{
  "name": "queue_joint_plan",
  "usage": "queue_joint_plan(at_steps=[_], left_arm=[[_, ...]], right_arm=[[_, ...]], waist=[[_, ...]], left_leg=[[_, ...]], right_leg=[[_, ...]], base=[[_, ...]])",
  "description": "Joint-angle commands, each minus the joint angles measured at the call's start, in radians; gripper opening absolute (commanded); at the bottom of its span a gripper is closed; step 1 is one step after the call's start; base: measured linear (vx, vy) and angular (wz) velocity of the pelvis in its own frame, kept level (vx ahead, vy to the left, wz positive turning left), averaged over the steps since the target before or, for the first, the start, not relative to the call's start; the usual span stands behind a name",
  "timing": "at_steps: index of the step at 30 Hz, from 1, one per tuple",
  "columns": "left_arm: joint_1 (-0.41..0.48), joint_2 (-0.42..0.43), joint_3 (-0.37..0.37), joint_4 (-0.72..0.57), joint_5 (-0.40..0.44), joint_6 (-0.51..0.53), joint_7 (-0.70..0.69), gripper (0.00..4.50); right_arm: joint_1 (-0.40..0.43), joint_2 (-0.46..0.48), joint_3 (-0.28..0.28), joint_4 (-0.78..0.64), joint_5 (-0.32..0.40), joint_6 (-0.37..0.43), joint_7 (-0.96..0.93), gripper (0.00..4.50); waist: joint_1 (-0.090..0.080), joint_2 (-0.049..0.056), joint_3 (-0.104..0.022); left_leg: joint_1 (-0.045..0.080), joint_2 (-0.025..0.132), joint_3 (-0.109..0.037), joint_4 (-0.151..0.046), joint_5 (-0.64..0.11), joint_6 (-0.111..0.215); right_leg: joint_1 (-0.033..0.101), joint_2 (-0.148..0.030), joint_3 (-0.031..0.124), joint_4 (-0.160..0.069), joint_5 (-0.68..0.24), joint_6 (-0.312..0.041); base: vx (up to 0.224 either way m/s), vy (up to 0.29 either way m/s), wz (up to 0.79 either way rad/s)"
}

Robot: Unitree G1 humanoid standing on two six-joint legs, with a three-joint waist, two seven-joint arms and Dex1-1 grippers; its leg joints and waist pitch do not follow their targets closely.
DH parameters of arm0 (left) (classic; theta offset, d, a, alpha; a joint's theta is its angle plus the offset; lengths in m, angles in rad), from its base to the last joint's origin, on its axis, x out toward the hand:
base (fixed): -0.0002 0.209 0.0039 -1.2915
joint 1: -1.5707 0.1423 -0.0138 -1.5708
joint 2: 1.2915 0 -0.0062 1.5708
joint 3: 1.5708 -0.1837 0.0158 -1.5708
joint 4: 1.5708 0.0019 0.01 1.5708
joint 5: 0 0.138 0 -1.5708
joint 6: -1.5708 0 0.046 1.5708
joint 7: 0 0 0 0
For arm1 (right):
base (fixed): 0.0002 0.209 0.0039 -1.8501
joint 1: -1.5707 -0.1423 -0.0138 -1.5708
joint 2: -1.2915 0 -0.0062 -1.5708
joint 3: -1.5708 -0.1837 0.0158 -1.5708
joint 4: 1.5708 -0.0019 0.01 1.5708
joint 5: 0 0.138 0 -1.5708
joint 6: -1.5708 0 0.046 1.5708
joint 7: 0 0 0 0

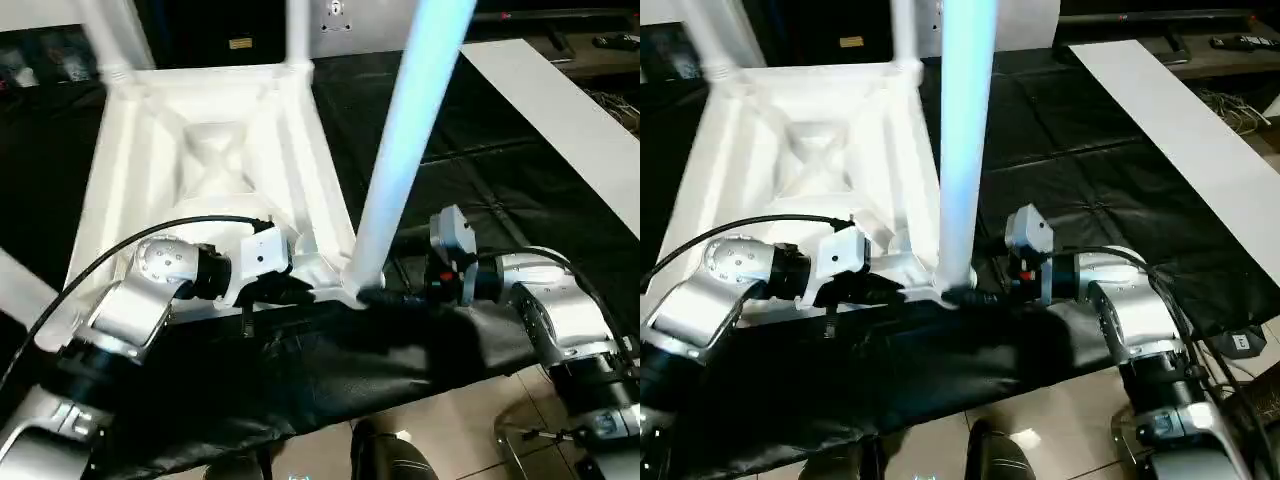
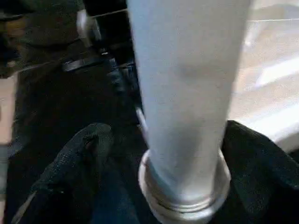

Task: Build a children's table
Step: Rotate leg to tighten

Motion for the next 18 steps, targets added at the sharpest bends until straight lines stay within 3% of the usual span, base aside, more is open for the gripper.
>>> queue_joint_plan(at_steps=[1, 6, 18], left_arm=[[-0.022, -0.003, -0.055, 0.001, -0.019, -0.053, -0.087, 0.0], [-0.032, -0.006, -0.063, 0.016, -0.022, -0.071, -0.121, 0.0], [-0.046, -0.008, -0.062, 0.059, -0.013, -0.106, -0.134, 0.0]], right_arm=[[-0.026, -0.014, 0.018, 0.024, 0.012, -0.034, 0.068, 3.55], [-0.053, -0.011, 0.026, 0.066, 0.009, -0.046, 0.103, 3.25], [-0.072, -0.004, 0.055, 0.109, 0.01, -0.07, 0.164, 2.09]], waist=[[-0.005, -0.001, -0.082], [0.003, -0.002, -0.083], [0.005, -0.004, -0.085]], left_leg=[[0.037, 0.071, -0.026, -0.069, -0.269, 0.074], [0.04, 0.074, -0.024, -0.068, -0.27, 0.063], [0.035, 0.073, -0.025, -0.068, -0.282, 0.054]], right_leg=[[0.057, -0.06, 0.048, -0.051, -0.381, -0.223], [0.054, -0.061, 0.05, -0.049, -0.385, -0.229], [0.057, -0.063, 0.049, -0.05, -0.415, -0.22]], base=[[0.0, 0.0, 0.0], [0.0, 0.0, 0.0], [0.0, 0.0, 0.0]])
